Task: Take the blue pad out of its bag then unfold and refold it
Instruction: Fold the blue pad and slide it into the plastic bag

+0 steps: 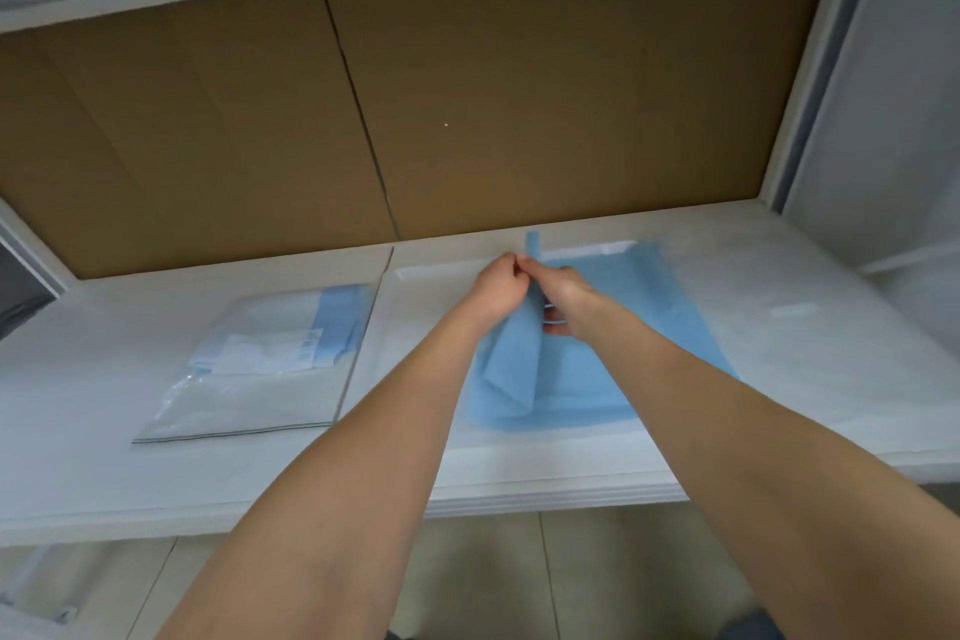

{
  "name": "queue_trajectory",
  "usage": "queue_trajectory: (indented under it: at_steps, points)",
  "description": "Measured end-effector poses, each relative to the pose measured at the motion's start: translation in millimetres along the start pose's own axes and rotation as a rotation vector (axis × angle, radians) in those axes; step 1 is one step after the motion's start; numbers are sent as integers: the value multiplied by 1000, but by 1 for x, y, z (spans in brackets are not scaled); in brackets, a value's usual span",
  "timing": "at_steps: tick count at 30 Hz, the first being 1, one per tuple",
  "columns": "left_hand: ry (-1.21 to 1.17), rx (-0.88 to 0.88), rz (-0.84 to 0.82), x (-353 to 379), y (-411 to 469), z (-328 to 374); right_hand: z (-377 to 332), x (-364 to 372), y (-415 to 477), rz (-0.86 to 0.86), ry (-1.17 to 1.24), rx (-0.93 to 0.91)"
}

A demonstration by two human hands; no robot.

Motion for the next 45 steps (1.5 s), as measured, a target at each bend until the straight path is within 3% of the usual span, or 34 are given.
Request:
queue_trajectory:
  at_steps: [3, 6, 9, 13, 21, 33, 45]
  points:
    - [-54, 24, -55, 22, 0, 14, -2, -31, 6, 103, -6, -28]
    - [-48, -12, -22, 34, 1, 15, -9, -72, 13, 275, -311, -114]
    - [348, 18, -60, 47, 3, 13, -11, -105, 8, 416, -686, -166]
    - [575, -14, -203, 73, -3, 5, -6, -129, 1, 517, -974, -118]
    - [676, -33, -380, 96, -11, -10, 8, -141, 1, 510, -883, 9]
    - [766, -100, -386, 56, -16, -44, 13, -97, 5, 417, -834, -20]
    - [754, -209, -277, 8, -18, -92, 20, -40, 10, 327, -775, -53]
Point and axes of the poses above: each hand's wrist, its own y-axis towards the middle knuckle, its own x-axis out of the palm, z = x × y, the point moved 9 cm from there along y, towards the middle knuckle, and after that the axes turned 6 degrees about y, right-handed, at the moved point
